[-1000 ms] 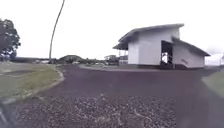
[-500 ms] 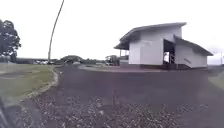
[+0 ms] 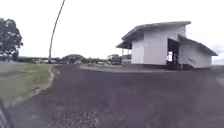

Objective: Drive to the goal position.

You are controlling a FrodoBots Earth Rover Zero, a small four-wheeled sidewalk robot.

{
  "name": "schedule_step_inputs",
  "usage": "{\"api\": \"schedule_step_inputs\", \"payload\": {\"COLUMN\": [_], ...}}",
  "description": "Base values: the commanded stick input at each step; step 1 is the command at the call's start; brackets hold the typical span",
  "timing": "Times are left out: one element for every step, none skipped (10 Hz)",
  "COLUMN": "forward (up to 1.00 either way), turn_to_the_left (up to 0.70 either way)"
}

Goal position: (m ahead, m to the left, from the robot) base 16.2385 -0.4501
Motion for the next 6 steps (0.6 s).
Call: {"api": "schedule_step_inputs", "payload": {"forward": [0.85,0.85,0.85,0.85,0.85,0.85], "turn_to_the_left": [0.0,0.03,0.23,0.33,0.34,0.34]}}
